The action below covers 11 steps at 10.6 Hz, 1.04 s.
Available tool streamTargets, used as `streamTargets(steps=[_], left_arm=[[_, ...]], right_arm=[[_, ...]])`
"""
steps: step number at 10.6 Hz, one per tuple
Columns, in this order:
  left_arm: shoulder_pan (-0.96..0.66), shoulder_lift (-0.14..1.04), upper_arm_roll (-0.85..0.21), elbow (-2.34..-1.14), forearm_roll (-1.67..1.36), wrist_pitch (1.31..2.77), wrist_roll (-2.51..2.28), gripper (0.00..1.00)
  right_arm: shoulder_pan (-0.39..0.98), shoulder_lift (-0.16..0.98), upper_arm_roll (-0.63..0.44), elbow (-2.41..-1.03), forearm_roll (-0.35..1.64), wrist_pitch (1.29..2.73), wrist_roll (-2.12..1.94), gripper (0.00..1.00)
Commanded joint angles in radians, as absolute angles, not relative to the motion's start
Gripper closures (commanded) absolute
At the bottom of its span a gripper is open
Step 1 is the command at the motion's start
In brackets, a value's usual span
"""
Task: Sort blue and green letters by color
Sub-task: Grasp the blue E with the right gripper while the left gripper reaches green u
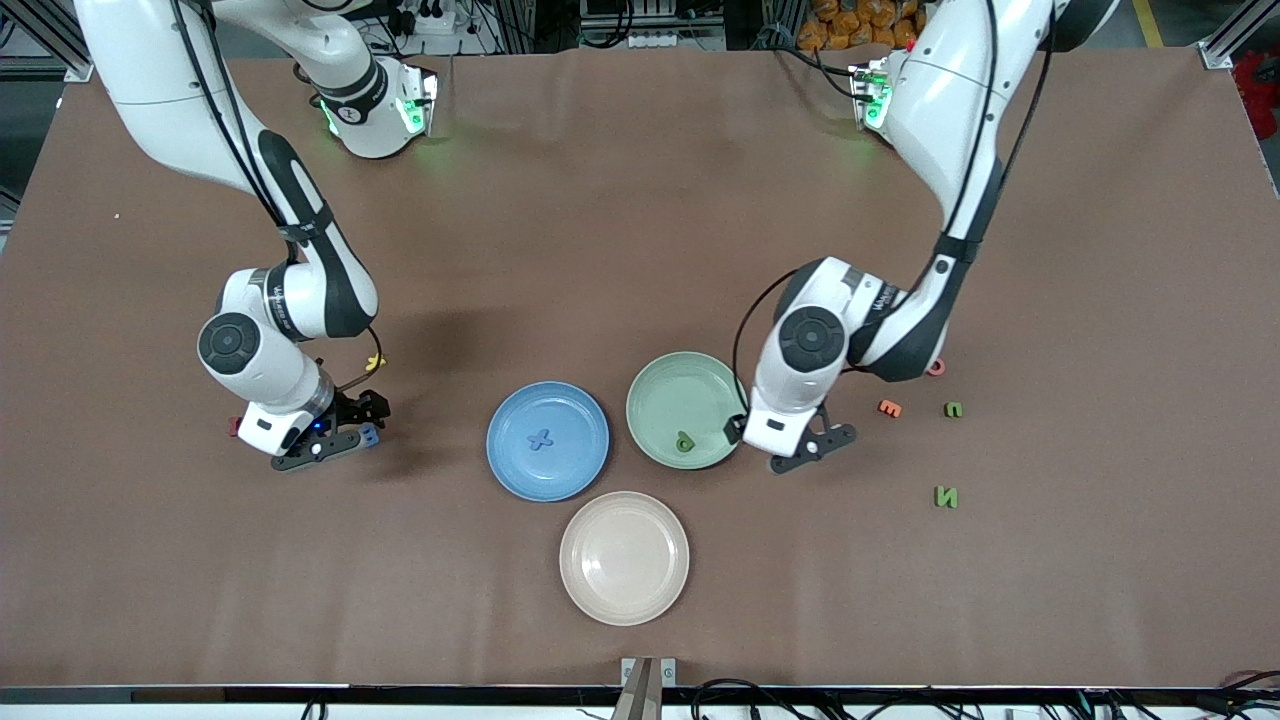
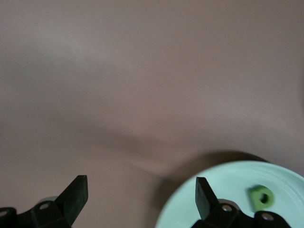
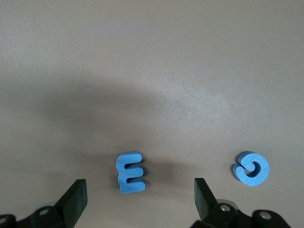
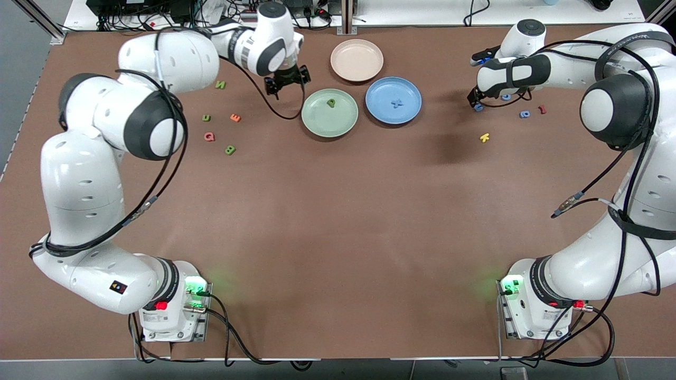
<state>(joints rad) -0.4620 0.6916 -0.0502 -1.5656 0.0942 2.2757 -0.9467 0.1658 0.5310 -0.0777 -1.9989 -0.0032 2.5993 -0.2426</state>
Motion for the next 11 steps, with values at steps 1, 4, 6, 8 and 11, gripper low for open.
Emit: streamTargets(steps=[1, 4, 6, 8, 11], left_arm=[[-0.387, 0.54, -0.061, -1.745, 0.115, 2.278, -0.841, 0.0], [-0.365, 0.462, -0.058, -1.953, 0.117, 2.473, -0.798, 0.0], [-0.33, 0.395, -0.058, -2.136, 0.126, 2.642, -0.708, 0.0], [-0.313, 0.371, -0.057, -2.197, 0.133, 2.663, -0.606, 0.0], [-0.252, 0.376, -0.057, -2.201, 0.133, 2.663, -0.514, 0.0]], right_arm=[[0.147, 0.521, -0.06, -2.031, 0.006, 2.614, -0.258, 0.0], [0.153, 0.535, -0.06, -2.026, 0.035, 2.614, -0.256, 0.0], [0.158, 0.54, -0.06, -2.02, 0.037, 2.612, -0.25, 0.0], [0.16, 0.563, -0.06, -2.003, 0.049, 2.614, -0.247, 0.0], [0.163, 0.572, -0.058, -2.0, 0.063, 2.623, -0.244, 0.08]])
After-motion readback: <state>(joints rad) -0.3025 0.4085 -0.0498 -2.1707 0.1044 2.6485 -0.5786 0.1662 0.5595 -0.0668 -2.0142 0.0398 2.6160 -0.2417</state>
